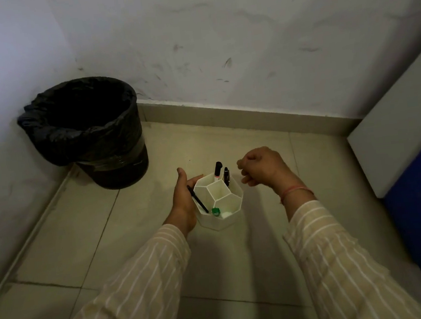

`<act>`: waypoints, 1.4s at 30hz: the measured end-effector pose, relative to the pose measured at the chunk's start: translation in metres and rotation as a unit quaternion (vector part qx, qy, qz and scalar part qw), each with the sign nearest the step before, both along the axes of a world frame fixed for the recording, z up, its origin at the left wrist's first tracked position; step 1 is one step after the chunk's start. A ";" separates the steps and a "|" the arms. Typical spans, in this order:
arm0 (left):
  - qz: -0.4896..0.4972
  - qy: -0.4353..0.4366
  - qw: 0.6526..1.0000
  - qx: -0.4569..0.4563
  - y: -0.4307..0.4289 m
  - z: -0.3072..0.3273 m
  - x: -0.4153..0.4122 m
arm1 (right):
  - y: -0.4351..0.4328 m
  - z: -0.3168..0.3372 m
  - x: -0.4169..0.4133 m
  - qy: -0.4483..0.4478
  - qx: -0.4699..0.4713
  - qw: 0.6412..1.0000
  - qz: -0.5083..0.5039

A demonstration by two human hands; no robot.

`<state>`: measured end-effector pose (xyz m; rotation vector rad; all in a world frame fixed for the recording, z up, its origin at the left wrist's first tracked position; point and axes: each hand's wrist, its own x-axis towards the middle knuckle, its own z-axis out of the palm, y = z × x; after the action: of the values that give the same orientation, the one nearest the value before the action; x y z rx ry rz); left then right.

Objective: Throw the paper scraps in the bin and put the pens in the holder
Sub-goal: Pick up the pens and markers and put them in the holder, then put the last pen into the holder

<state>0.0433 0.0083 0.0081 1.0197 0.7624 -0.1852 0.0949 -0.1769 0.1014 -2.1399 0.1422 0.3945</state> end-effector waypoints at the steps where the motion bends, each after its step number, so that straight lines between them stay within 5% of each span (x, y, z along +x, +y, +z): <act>1: 0.000 -0.004 1.000 0.000 -0.001 0.000 -0.001 | 0.001 -0.014 -0.004 -0.008 0.045 0.998 -0.037; 6: 0.027 -0.013 0.999 -0.027 -0.007 -0.003 0.001 | 0.022 -0.094 -0.043 0.103 0.222 0.959 -0.145; 12: 0.010 -0.028 0.998 -0.049 -0.014 -0.018 0.013 | 0.046 -0.114 -0.052 0.023 0.298 0.923 -0.244; 19: 0.007 -0.024 1.000 -0.018 -0.015 0.006 0.026 | 0.051 -0.092 -0.038 0.052 0.365 0.882 -0.293; 26: 0.017 -0.052 0.998 0.025 -0.020 0.157 0.055 | 0.043 0.062 -0.010 0.023 0.405 0.864 -0.298; 33: 0.023 -0.095 0.995 -0.035 -0.052 0.386 0.073 | 0.003 0.284 0.007 0.010 0.437 0.838 -0.325; 42: -0.059 -0.129 0.984 -0.106 -0.176 0.649 0.104 | -0.124 0.564 0.019 -0.060 0.349 0.888 -0.293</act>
<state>0.1472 -0.1675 0.6573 0.8661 0.4363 -0.2258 0.1136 -0.3013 0.6652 -1.3121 0.4838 -0.0552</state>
